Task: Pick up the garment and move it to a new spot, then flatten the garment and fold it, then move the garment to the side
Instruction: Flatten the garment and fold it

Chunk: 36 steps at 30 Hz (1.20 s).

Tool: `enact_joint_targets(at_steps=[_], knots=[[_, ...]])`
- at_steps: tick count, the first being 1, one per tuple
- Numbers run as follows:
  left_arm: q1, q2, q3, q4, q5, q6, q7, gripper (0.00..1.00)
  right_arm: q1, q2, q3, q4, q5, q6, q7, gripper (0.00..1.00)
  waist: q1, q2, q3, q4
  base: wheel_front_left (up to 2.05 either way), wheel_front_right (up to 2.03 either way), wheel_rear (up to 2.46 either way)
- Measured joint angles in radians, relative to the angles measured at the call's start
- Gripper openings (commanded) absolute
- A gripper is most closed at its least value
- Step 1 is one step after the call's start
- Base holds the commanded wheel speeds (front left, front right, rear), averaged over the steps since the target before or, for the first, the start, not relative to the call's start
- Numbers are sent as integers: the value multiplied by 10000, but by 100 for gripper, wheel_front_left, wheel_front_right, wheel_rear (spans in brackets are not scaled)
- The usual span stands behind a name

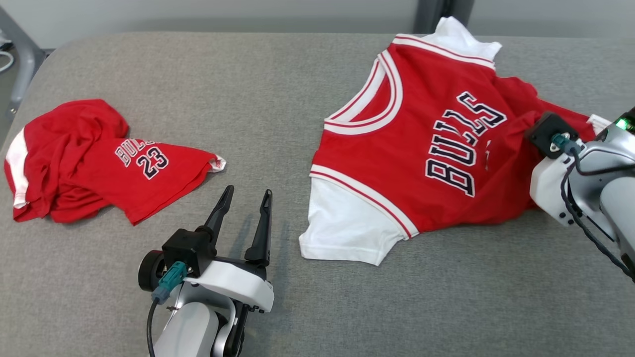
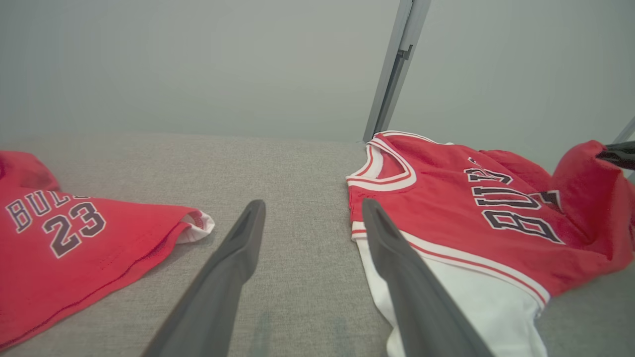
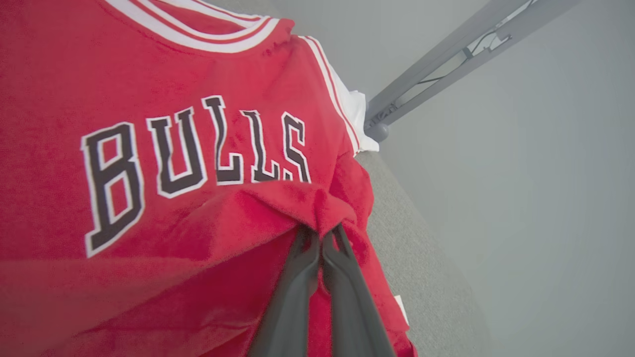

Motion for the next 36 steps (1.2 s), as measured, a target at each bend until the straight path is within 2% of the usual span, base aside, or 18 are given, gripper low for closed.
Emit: enact_joint_targets(at_steps=[7,14,23,31,36], knots=[[-58,8,-79,21,-38,71,0,100,-304,1384,-311,2646,-324,0,-1290,100,0,0,218,344,0,0,0],[-9,2,123,58,102,77,0,100,-494,2109,-997,3672,-159,0,-2391,100,0,1,8,29,0,0,0],[339,0,395,71,253,31,0,100,504,2612,-3020,3450,600,-2,-3398,100,0,0,-529,-808,0,0,0],[489,-2,589,84,376,-13,0,100,2513,3219,-4748,2033,1582,-2,-3850,100,0,1,-853,-1491,0,0,0],[539,-2,648,121,420,-56,0,100,3686,3626,-5204,1260,1831,-2,-3793,100,1,1,-911,-1699,0,0,0]])
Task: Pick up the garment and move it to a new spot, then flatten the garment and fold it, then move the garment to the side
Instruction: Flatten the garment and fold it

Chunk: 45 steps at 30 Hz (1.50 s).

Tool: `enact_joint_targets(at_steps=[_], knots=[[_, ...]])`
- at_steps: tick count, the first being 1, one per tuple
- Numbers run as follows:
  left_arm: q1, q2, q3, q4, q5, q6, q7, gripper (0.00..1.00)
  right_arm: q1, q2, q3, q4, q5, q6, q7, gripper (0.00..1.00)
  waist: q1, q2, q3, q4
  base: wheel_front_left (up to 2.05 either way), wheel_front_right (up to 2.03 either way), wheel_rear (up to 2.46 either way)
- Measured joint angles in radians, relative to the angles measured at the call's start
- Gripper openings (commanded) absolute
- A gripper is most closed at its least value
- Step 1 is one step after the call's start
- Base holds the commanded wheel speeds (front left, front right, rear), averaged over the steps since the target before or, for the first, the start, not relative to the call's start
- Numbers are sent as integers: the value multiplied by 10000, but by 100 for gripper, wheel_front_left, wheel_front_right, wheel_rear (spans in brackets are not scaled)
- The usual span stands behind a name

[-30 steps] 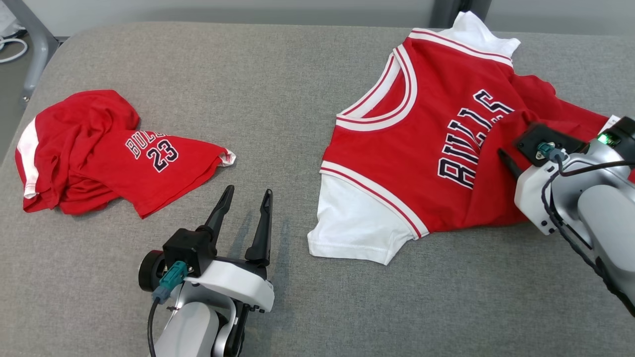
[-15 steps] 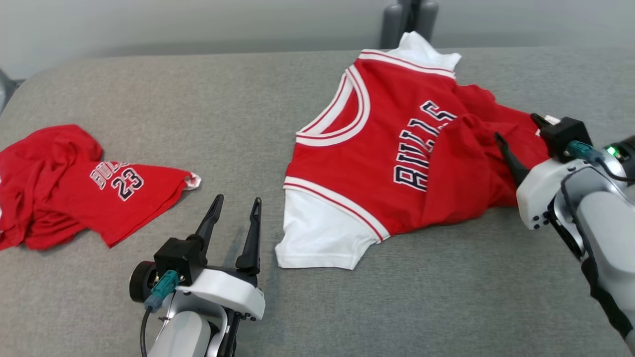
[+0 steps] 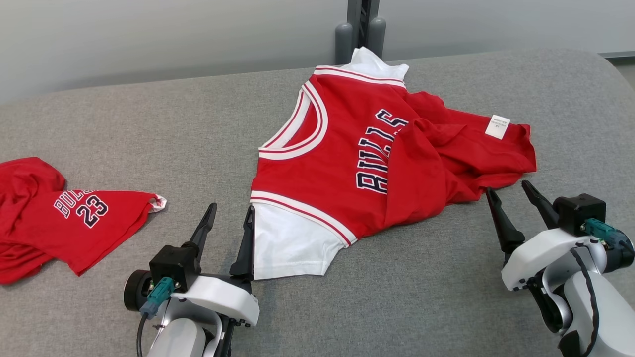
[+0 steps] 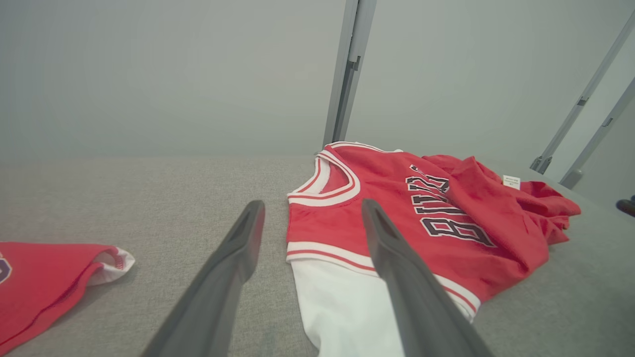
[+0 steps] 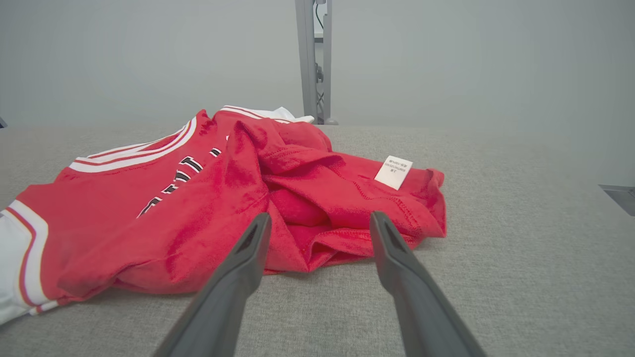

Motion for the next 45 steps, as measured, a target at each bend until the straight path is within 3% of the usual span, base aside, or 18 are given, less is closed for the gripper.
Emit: enact_joint_targets(at_steps=[9,15,27,41,42,43,44,45], knots=[[-33,-2,-77,33,31,-58,0,100,276,293,-604,-734,38,0,541,100,0,0,90,139,0,0,0],[-146,-2,-188,31,29,-58,0,100,-131,311,-794,-773,744,0,1053,100,0,0,321,482,0,0,0],[-435,0,-495,27,-96,-42,0,100,-1644,196,-1703,698,3003,-2,2077,100,0,0,1004,1508,0,0,0],[-645,4,-692,-71,-263,48,0,100,-2676,-240,-1337,1873,4531,-2,2305,100,-1,0,1594,2281,0,0,0],[-647,4,-696,-75,-280,58,0,100,-2699,-240,-1256,1862,4635,-2,2301,94,0,0,1605,2283,0,0,0],[-650,4,-698,-75,-290,59,0,100,-2705,-268,-1131,1804,4706,-2,2270,42,0,-1,1611,2279,0,0,0],[-659,2,-698,-73,-290,63,0,100,-2707,-297,-1022,1735,4742,-2,2230,16,0,-1,1609,2272,0,0,0],[-674,2,-698,-71,-290,88,0,100,-2708,-328,-903,1674,4794,-2,2148,0,0,-1,1600,2258,0,0,0]])
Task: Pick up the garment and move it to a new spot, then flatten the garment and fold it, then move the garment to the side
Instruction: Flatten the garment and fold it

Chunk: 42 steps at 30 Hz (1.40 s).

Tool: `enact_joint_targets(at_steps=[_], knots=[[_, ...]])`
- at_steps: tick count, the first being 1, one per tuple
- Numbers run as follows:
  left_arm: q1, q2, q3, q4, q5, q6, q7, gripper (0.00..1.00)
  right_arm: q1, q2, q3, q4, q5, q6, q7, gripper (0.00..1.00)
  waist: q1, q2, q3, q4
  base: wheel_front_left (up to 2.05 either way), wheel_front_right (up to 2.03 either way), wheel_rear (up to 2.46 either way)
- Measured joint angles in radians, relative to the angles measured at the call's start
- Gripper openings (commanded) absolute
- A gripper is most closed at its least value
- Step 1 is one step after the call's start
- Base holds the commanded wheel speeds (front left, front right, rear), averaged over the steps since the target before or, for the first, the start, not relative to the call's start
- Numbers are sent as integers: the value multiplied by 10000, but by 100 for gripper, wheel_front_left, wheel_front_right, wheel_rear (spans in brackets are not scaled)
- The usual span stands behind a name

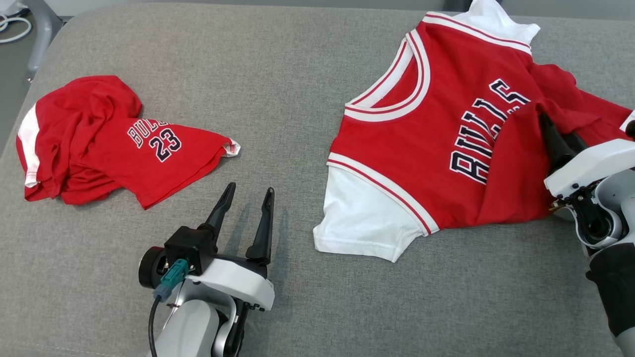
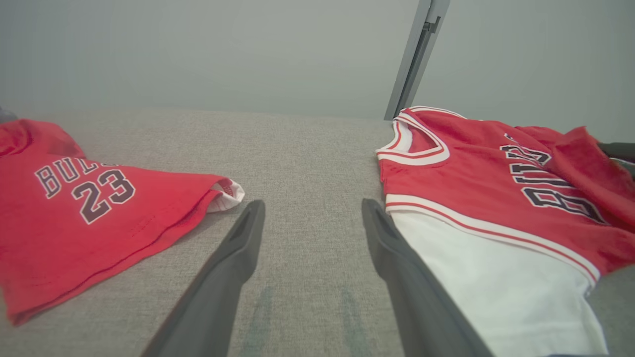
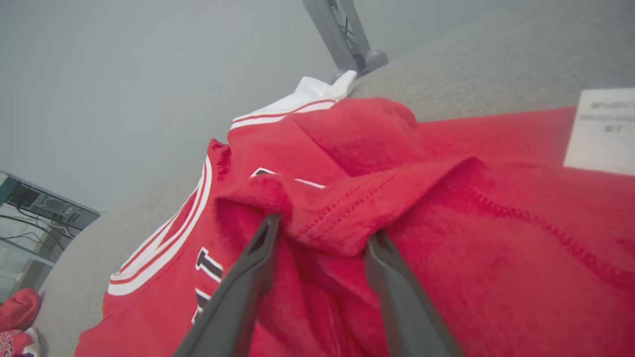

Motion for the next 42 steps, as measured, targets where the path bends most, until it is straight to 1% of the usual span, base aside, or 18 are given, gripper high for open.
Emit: enact_joint_targets(at_steps=[5,12,15,18,22,27,29,32,34,37,40,42], knots=[[-14,0,59,17,2,42,0,100,35,-142,364,-355,282,0,-230,0,0,1,-81,-118,0,0,0],[0,0,201,56,21,31,0,100,346,-650,966,-1149,546,0,-399,0,0,0,-345,-556,0,0,0],[65,2,242,94,46,0,0,100,495,-930,1145,-1611,696,0,-240,0,0,0,-513,-804,0,0,0],[128,0,272,113,48,-4,0,100,735,-1319,1244,-2134,897,0,163,0,0,0,-733,-1045,0,0,0],[337,-2,318,123,42,-2,0,100,1204,-1983,1356,-2963,1200,0,1120,0,0,1,-1067,-1366,0,0,0],[576,0,428,125,13,0,0,100,2080,-2863,1252,-4197,1659,0,2792,0,0,0,-1492,-1788,0,0,0],[668,0,447,90,-36,4,0,100,2542,-3137,1068,-4615,1964,0,3599,0,0,1,-1654,-1949,0,0,0],[828,2,435,63,-104,29,0,100,3541,-3501,905,-5166,2393,0,5195,0,0,1,-1882,-2177,0,0,0],[897,-2,410,48,-123,42,0,100,4184,-3682,606,-5530,2581,0,5994,0,0,1,-1995,-2319,0,0,0],[897,-2,382,12,-138,50,0,100,4886,-3751,-44,-6142,2761,0,6947,0,0,1,-2106,-2454,0,0,0],[897,-6,343,2,-182,73,0,100,5540,-3471,-616,-6636,2867,0,7770,0,0,0,-2157,-2483,0,0,0],[897,0,322,0,-186,73,0,100,5846,-3248,-905,-6895,2650,0,8176,0,0,1,-2155,-2469,0,0,0]])
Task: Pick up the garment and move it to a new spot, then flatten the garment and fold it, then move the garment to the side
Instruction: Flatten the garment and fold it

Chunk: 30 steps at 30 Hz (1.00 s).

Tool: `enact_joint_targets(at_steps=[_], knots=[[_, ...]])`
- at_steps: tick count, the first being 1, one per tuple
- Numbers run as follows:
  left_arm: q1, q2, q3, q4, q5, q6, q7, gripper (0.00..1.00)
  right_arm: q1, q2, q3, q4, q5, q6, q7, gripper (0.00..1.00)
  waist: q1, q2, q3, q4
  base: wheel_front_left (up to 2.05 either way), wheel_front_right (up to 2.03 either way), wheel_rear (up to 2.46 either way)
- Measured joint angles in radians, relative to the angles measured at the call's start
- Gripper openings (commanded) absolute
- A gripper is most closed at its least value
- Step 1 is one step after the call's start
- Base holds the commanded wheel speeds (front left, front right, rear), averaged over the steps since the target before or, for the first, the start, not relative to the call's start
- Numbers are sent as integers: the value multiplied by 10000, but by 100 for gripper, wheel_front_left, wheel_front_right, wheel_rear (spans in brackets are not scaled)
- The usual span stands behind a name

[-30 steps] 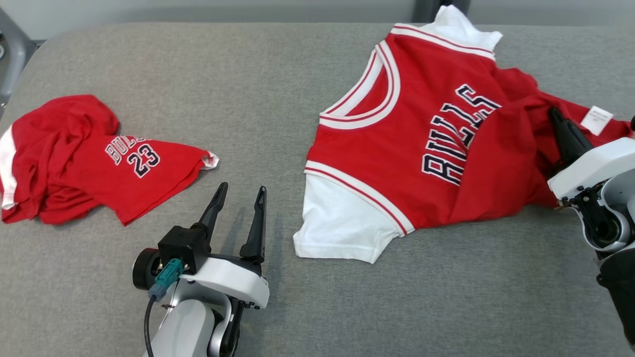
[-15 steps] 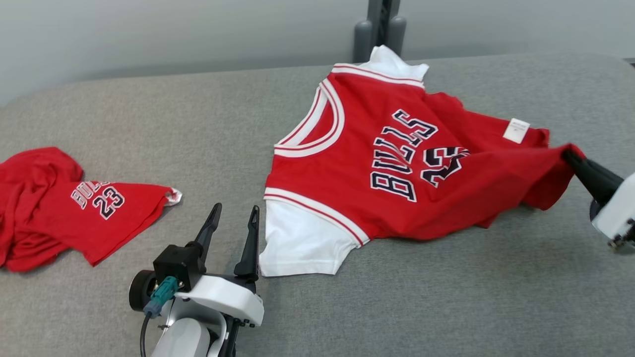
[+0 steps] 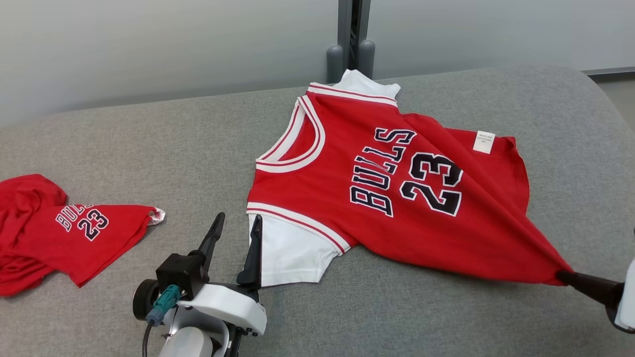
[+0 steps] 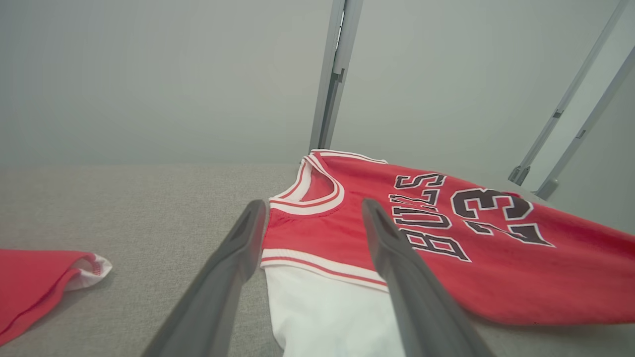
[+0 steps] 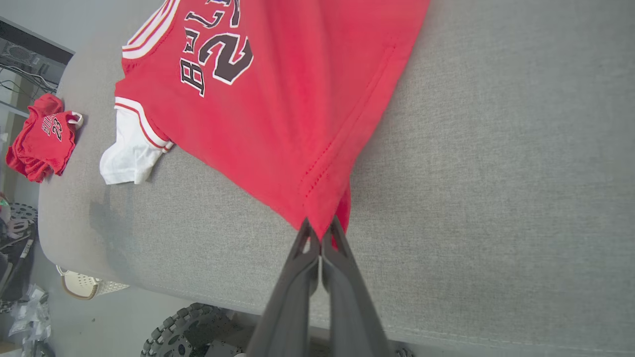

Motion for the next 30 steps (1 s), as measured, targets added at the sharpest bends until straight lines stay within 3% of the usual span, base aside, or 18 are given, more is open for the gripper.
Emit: enact_joint_targets(at_steps=[6,12,15,16,17,19,30], knots=[[-13,-2,-123,6,2,-29,0,100,36,1104,-487,-184,-1137,0,320,0,0,0,94,154,0,0,0],[-210,0,-92,52,104,-44,0,100,-974,1900,-274,153,-2468,0,-1133,0,0,0,335,419,0,0,0],[-294,-4,-90,81,151,-84,0,100,-1583,1988,-159,809,-3133,0,-2113,0,0,0,500,565,0,0,0],[-313,2,-100,90,151,-113,0,100,-1818,1977,-94,1126,-3417,0,-2420,4,0,-1,546,620,0,0,0],[-340,2,-105,102,151,-113,0,100,-2017,1969,25,1419,-3680,0,-2740,28,0,0,594,672,0,0,0],[-406,0,-151,111,151,-117,0,100,-2389,2054,81,2146,-4061,0,-3327,100,0,0,672,782,0,0,0],[-383,0,-58,157,142,-56,0,100,-3509,2044,840,4364,-5831,0,-6136,100,0,-1,610,949,0,0,0]])
